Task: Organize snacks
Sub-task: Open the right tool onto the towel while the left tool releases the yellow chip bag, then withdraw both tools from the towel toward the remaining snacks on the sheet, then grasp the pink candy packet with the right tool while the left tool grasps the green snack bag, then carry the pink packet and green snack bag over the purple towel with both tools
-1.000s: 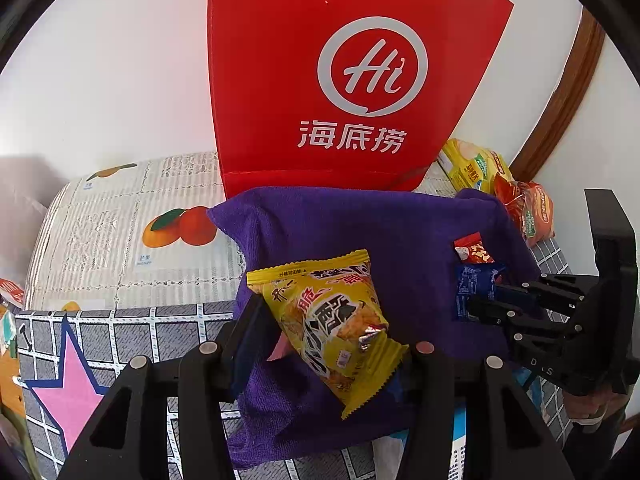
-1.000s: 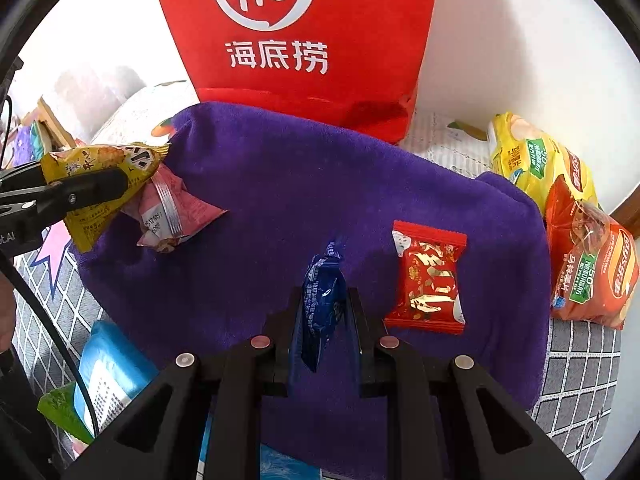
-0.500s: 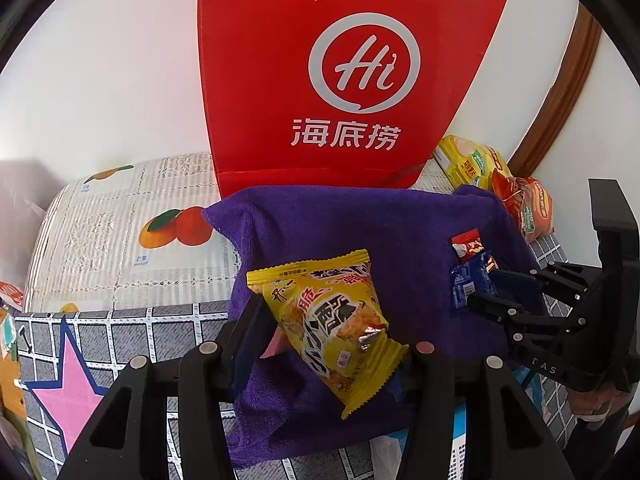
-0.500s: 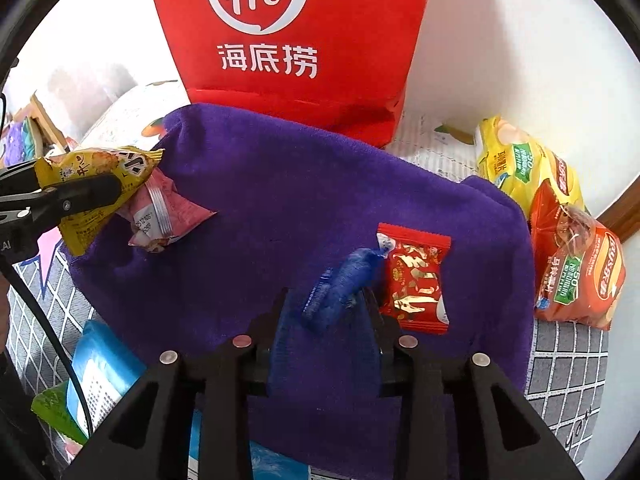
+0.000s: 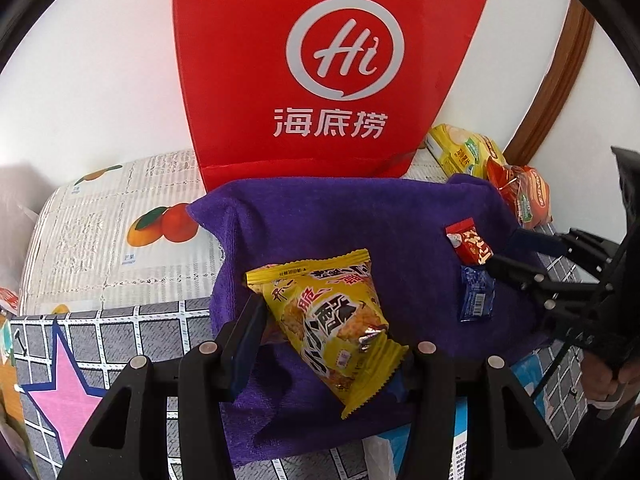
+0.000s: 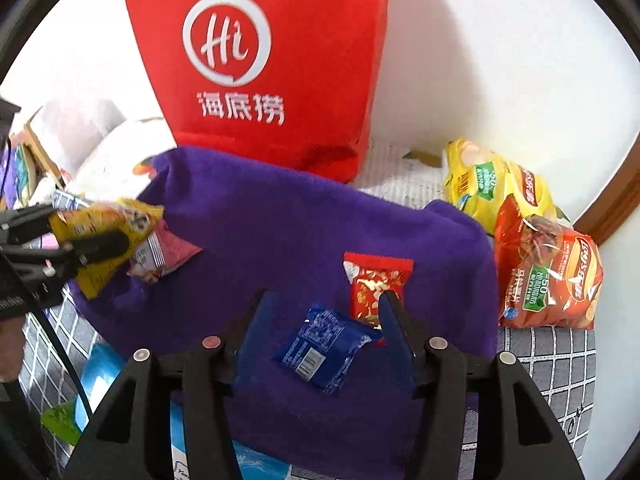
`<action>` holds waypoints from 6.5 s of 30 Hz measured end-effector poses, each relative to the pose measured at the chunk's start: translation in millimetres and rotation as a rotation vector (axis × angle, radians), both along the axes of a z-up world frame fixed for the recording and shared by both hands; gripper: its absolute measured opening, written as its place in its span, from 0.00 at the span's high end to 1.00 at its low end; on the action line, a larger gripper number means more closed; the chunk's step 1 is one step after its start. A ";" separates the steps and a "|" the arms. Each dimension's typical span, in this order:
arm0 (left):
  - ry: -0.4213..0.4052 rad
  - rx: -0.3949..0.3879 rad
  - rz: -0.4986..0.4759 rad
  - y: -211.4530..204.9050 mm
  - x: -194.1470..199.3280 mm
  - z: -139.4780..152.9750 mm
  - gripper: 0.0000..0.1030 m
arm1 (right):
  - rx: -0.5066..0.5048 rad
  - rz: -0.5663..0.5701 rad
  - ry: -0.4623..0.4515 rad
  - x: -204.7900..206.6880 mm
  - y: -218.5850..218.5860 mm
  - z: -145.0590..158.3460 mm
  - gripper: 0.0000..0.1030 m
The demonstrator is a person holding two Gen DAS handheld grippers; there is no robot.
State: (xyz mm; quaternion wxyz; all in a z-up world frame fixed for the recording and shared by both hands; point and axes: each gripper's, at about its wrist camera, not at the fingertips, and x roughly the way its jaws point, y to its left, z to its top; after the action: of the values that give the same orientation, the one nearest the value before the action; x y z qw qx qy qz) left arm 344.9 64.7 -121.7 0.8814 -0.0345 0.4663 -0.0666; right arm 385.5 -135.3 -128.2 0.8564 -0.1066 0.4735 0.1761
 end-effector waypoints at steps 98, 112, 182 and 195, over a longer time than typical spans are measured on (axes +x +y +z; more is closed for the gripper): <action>-0.009 -0.082 -0.043 12.7 -207.5 1.3 0.28 | 0.118 -0.393 0.106 -205.7 -77.5 -37.0 0.46; 0.006 -0.092 -0.024 18.1 -201.9 -6.5 0.28 | 0.163 -0.423 0.137 -200.8 -85.8 -48.2 0.85; 0.018 -0.080 -0.112 -11.4 -174.3 -10.2 0.54 | 0.091 -0.245 -0.017 -216.0 -94.1 -11.2 0.57; -0.063 -0.058 -0.023 6.3 -150.6 47.0 0.54 | 0.086 -0.175 -0.122 -172.9 -65.0 52.4 0.57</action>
State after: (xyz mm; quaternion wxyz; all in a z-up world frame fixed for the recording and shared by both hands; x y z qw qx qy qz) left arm 194.3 71.0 -74.7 0.8935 -0.0526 0.4366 -0.0912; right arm 212.6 -200.3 -75.8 0.8995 -0.0383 0.4200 0.1139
